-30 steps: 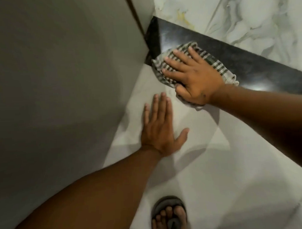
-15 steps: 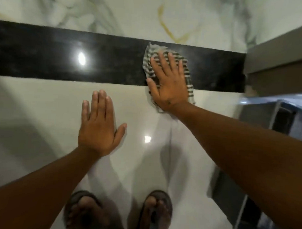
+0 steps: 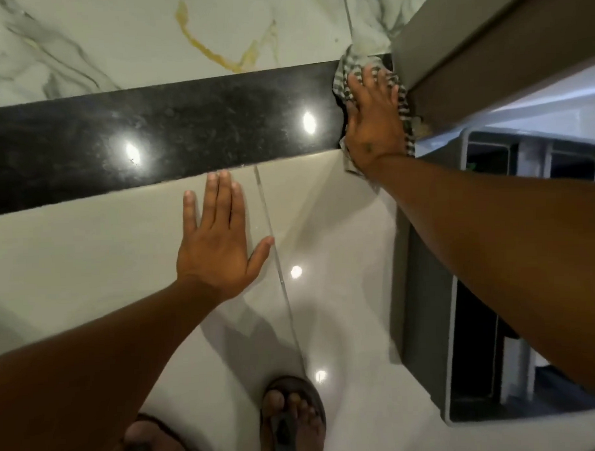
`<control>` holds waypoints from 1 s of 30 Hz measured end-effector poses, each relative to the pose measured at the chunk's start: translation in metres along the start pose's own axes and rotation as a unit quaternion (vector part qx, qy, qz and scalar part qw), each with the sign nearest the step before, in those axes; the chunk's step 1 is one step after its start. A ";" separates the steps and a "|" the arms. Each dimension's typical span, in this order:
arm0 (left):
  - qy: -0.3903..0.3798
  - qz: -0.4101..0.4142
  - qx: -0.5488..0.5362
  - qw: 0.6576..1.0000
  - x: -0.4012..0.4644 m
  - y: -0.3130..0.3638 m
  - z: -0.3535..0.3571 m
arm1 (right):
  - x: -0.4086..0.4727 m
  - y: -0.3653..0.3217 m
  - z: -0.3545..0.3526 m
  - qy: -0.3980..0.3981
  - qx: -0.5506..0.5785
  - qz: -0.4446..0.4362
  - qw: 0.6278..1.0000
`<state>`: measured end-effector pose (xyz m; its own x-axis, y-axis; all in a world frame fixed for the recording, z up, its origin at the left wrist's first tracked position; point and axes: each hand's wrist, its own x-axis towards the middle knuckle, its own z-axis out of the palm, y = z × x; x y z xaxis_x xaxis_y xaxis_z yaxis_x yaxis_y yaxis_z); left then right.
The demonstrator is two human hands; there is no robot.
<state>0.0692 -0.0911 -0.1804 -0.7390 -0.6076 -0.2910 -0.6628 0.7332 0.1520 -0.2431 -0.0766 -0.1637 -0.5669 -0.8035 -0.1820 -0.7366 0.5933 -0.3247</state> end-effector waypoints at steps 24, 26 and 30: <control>-0.054 0.139 0.001 0.989 -0.071 0.132 -0.088 | -0.313 0.021 -0.104 -0.061 0.110 0.103 0.987; -0.053 0.144 0.003 0.988 -0.075 0.132 -0.083 | -0.318 0.016 -0.086 -0.080 0.079 0.105 0.988; -0.064 0.143 0.015 0.988 -0.081 0.126 -0.074 | -0.328 0.017 -0.065 -0.070 0.025 0.127 0.989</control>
<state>0.0361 0.0280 -0.0682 -0.8732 -0.3319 -0.3569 -0.4235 0.8792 0.2183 -0.0935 0.2004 -0.0495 -0.6723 -0.6294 -0.3897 -0.5553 0.7769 -0.2967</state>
